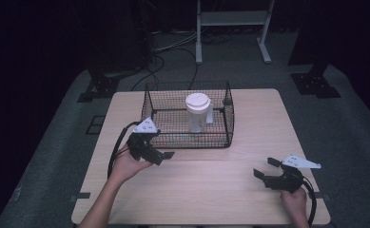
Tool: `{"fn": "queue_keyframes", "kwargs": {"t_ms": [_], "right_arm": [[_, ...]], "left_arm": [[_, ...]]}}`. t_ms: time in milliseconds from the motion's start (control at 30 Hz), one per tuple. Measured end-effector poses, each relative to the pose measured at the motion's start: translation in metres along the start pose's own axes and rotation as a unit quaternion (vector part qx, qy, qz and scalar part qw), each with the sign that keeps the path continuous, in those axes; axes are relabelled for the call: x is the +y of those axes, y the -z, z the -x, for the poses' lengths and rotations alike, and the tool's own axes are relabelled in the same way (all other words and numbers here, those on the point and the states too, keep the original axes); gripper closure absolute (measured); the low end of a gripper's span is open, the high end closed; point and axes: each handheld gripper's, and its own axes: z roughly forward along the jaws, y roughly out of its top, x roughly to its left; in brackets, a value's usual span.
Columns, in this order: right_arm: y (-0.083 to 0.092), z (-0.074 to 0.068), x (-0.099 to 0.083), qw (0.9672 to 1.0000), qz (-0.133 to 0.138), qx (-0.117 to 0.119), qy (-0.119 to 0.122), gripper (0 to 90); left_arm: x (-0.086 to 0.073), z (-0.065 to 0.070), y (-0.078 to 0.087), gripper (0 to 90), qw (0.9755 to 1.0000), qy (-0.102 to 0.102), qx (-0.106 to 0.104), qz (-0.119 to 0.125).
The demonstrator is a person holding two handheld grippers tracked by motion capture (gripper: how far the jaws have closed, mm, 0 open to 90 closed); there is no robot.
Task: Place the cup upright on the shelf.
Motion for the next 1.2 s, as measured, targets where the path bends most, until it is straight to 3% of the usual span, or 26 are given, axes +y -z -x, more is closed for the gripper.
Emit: {"fn": "queue_keyframes", "kwargs": {"t_ms": [333, 433, 767, 1200], "right_arm": [[0.0, 0.0, 0.0, 1.0, -0.002, -0.001, -0.002, 12.9], [0.0, 0.0, 0.0, 1.0, -0.002, -0.001, -0.001, 12.9], [-0.001, -0.001, 0.0, 1.0, -0.006, -0.004, 0.001, 12.9], [-0.001, -0.001, 0.0, 1.0, -0.006, -0.004, 0.001, 12.9]], "left_arm": [[-0.016, 0.003, 0.002, 0.0, 0.9999, 0.011, -0.002, 0.004], [-0.02, 0.004, 0.002, 3.4, 0.9997, 0.016, -0.018, 0.001], [-0.034, 0.009, 0.001, 3.5, 0.9995, 0.019, -0.022, 0.009], [-0.057, 0.012, 0.002, 2.9, 0.999, 0.036, -0.012, 0.026]]}}
